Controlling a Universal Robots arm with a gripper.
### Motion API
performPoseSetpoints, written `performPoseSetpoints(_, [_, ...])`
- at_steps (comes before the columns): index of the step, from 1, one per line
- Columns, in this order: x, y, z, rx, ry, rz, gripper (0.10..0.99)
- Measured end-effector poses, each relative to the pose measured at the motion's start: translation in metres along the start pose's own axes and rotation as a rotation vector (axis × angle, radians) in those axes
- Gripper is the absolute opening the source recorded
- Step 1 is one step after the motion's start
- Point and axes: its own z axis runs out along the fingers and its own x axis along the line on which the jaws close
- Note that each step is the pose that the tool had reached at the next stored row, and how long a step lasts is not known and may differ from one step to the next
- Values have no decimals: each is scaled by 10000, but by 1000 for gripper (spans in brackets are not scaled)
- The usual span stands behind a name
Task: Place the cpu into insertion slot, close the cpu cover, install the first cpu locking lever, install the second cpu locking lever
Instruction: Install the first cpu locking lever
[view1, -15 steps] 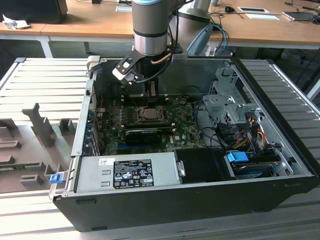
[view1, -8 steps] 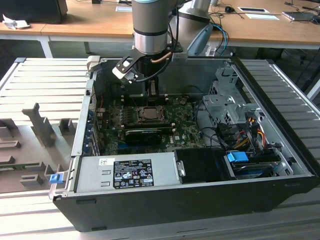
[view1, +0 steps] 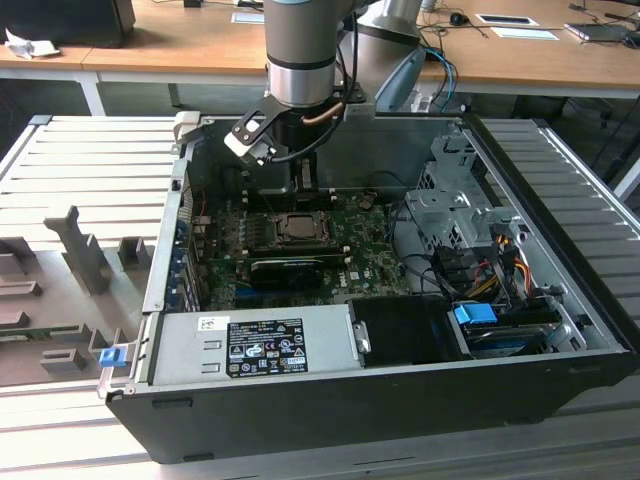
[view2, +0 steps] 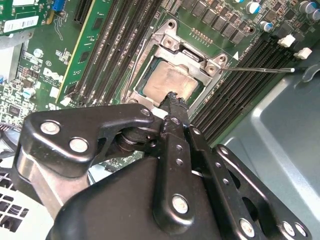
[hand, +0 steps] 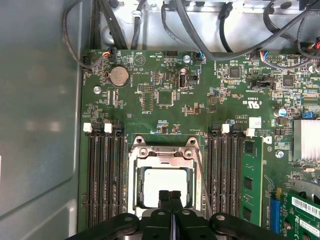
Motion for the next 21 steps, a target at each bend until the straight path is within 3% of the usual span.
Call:
performPoseSetpoints(13, [0,1,-24,1,-3,0,106])
performPoseSetpoints(21, [0,6,-132,1,-59,-3,106])
